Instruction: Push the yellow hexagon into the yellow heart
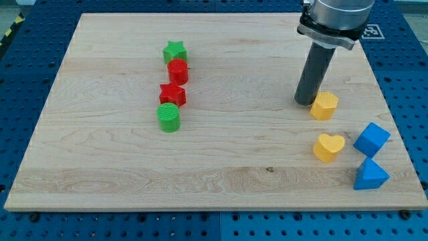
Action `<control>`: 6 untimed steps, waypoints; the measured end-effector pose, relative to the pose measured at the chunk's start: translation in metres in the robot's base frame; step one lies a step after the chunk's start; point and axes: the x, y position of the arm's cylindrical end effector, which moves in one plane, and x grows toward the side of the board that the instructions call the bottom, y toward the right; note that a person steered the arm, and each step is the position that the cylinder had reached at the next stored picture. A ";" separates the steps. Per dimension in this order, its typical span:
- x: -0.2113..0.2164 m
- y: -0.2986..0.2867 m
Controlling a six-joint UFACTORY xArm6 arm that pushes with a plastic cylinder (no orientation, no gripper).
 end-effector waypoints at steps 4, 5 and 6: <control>0.048 0.022; 0.047 0.024; 0.048 0.046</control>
